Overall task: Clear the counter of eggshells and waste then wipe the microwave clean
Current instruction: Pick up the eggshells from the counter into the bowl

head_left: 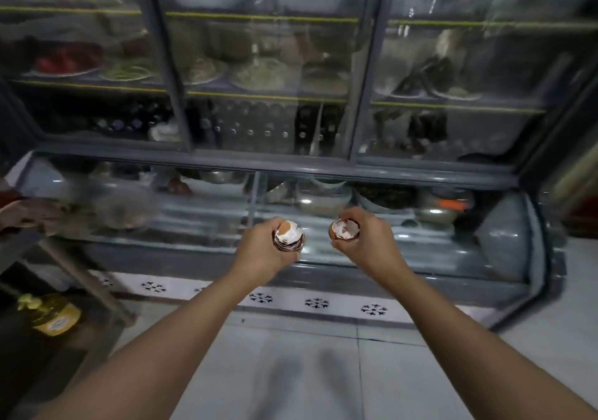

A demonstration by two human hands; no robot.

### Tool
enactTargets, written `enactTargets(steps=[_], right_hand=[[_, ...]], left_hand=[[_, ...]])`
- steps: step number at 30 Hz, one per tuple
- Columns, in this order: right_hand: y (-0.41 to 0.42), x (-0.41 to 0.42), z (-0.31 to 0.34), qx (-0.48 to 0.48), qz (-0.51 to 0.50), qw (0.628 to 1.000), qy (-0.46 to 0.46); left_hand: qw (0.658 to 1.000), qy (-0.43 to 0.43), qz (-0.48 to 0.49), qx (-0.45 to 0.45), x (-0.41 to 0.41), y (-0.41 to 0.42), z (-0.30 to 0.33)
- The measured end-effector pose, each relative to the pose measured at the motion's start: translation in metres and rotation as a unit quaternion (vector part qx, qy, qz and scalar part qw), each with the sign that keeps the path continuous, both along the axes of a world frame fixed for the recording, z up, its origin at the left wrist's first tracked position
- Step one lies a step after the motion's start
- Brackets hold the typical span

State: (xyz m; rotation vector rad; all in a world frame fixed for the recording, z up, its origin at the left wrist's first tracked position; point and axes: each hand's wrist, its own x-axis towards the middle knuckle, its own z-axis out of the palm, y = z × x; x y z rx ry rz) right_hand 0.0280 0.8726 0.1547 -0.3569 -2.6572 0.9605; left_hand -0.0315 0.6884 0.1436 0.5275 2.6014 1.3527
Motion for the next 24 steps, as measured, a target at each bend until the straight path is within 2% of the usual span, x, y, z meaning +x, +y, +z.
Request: enactTargets(steps=[9,24], right_hand=[[0.131,0.081,-0.011,0.005,-0.138,0.99,-0.005],[0.287,0.151,-0.002,0.014,-0.347,0.938,0.008]], left_hand=[[0.989,-0.003,-0.148,-0.001,0.026,0.152,-0.01],[0.934,0.022,-0.357,0.004,0.022,0.38,-0.013]])
